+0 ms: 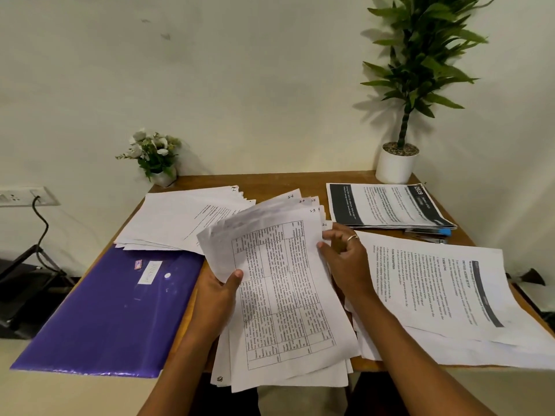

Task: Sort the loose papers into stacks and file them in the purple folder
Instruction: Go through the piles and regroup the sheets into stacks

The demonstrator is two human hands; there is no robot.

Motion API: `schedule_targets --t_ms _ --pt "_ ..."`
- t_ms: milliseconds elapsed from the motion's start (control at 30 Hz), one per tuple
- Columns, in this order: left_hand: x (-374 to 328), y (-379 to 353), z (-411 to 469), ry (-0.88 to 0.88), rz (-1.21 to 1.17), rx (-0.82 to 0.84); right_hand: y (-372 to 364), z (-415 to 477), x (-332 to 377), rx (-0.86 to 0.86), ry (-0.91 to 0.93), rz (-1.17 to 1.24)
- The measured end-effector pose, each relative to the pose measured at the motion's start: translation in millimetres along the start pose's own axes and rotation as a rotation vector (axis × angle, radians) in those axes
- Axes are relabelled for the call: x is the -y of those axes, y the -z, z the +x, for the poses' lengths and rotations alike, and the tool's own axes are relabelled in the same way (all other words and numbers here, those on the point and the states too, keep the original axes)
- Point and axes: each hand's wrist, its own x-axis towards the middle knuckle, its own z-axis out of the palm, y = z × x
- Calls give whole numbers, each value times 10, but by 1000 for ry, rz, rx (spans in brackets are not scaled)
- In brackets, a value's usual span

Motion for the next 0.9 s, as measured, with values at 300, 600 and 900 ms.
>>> schedule_targets --t_ms 300,600,900 --pt "48 7 40 37 14 -17 -130 -120 16 -247 216 -234" --pt "71 21 58 46 7 -13 -195 -257 173 68 180 6" --pt "76 7 45 47 -8 -1 -179 -87 192 -34 -145 133"
